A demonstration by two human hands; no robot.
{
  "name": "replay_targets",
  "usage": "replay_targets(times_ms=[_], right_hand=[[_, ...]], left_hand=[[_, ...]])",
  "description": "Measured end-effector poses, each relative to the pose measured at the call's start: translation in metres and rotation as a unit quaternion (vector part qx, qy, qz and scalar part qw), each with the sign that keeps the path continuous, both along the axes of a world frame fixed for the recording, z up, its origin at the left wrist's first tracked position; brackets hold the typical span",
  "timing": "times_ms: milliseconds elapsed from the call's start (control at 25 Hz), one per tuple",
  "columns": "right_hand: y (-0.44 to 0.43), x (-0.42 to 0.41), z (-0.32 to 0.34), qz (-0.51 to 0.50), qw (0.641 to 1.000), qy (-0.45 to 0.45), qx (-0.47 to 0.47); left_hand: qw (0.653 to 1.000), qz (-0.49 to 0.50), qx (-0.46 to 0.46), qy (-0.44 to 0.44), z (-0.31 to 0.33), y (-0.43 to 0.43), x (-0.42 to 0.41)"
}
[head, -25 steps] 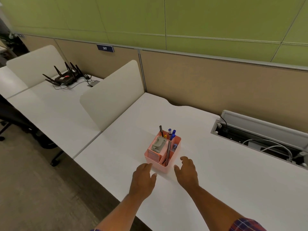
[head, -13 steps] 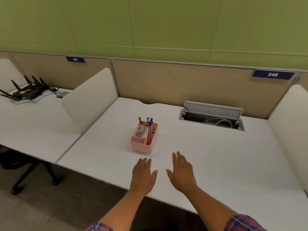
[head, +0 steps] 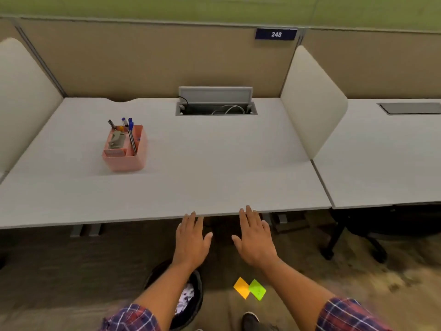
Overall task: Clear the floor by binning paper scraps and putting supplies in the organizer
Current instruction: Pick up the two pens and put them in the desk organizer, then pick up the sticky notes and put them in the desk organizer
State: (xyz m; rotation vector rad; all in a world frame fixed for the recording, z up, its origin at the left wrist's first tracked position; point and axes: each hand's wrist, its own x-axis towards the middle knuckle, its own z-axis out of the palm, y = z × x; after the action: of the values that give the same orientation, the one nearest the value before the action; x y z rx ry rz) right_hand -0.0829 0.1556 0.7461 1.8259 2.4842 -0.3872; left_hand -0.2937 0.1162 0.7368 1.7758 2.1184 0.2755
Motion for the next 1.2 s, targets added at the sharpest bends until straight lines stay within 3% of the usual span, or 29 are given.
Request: replay_targets(times_ms=[200,480,800,1200], right_hand=[[-0.033,0.085,-0.059,-0.078,0.996,0.003,-0.044],[-0.065,0.194,-0.202,-0.101,0.981,-0.017,-0.162],[-0.078,0.255,-0.425,-0.113,0.969,-0.023,-0.220],[-0.072,0.257,-0.677,-0.165,0.962,-0.002,-0.220]], left_hand=[[0.999,-0.025,-0.040,-0.014,-0.043,-0.020,0.061],[0.991,0.001,-0.134,0.003,-0.159,-0.049,0.131],[0.975,-0.086,-0.201,0.037,-0.379,-0.037,0.190],[0.948,-0.193,-0.238,0.086,-0.638,-0.007,0.221]])
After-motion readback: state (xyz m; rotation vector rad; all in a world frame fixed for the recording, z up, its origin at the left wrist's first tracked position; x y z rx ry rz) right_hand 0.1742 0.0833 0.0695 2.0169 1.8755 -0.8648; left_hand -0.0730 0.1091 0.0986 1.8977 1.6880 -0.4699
